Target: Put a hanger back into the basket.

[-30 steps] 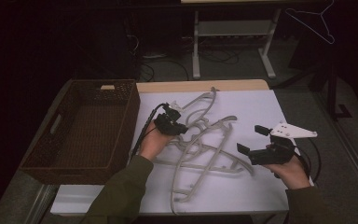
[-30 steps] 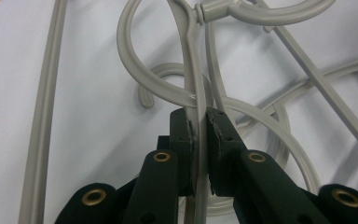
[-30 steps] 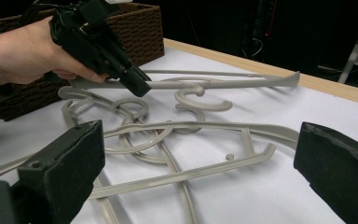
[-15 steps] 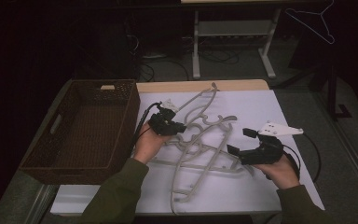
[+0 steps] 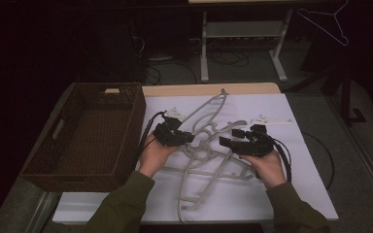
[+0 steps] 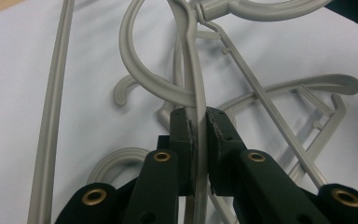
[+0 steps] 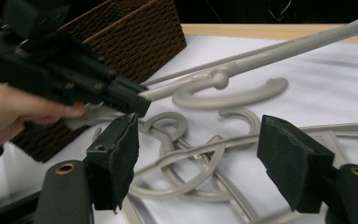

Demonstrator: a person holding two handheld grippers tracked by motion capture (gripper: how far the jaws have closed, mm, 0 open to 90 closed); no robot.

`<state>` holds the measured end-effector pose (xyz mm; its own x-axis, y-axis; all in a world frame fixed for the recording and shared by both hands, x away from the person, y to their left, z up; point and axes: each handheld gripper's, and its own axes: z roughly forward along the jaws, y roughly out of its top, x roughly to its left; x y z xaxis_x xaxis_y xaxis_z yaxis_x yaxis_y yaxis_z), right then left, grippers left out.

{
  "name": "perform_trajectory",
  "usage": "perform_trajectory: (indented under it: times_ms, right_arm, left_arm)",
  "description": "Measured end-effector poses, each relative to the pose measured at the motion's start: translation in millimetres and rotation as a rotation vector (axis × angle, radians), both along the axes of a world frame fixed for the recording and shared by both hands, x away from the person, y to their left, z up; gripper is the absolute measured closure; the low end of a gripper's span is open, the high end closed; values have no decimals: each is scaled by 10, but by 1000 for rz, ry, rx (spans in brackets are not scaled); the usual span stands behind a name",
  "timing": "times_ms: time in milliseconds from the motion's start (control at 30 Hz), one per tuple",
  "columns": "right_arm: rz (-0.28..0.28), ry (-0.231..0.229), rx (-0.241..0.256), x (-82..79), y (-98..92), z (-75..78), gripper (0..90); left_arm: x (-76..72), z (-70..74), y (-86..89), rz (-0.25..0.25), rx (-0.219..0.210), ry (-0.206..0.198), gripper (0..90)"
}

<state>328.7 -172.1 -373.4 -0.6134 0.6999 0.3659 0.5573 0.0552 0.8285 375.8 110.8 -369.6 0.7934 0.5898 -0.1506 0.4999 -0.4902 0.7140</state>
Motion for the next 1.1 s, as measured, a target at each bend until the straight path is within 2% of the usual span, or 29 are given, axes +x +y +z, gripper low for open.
perform_trajectory:
  times_ms: [67, 100, 267, 367, 500, 667, 700, 867, 900, 967, 1000, 1033, 1100]
  right_arm:
    - [-7, 11, 9, 50, 53, -19, 297]
    - [-10, 22, 12, 92, 100, -35, 296]
    - [-32, 30, 28, 128, 135, -38, 341]
    - [-40, 44, 49, 162, 129, -38, 421]
    - [-49, 61, 69, 191, 125, -19, 465]
    - [-58, 62, 75, 237, 128, 42, 517]
    - [-60, 66, 84, 274, 143, 87, 539]
    - [-46, 47, 81, 324, 193, 165, 584]
    - [-34, 35, 87, 349, 211, 199, 608]
    - [-27, 32, 96, 379, 224, 217, 613]
    - [-27, 32, 96, 379, 224, 217, 613]
    - [-17, 17, 109, 414, 242, 230, 550]
    - [-13, 17, 125, 451, 275, 243, 518]
  left_arm:
    - [-7, -16, -12, 7, -10, 4, 821]
    - [-8, -19, -8, -2, 4, 0, 821]
    - [-21, -37, -17, 2, 6, -2, 821]
    - [-26, -48, -10, 14, 1, -9, 821]
    - [-27, -50, -13, 20, -2, -9, 820]
    - [-7, -55, -6, 43, -34, 2, 819]
    - [4, -66, -11, 56, -61, 9, 819]
    - [15, -75, -9, 56, -66, 11, 819]
    - [20, -72, -2, 45, -52, 7, 820]
    - [22, -73, -6, 36, -41, 0, 820]
    - [16, -79, -19, 45, -52, 9, 820]
    - [19, -83, -25, 45, -52, 0, 820]
    - [24, -81, -24, 45, -52, -2, 820]
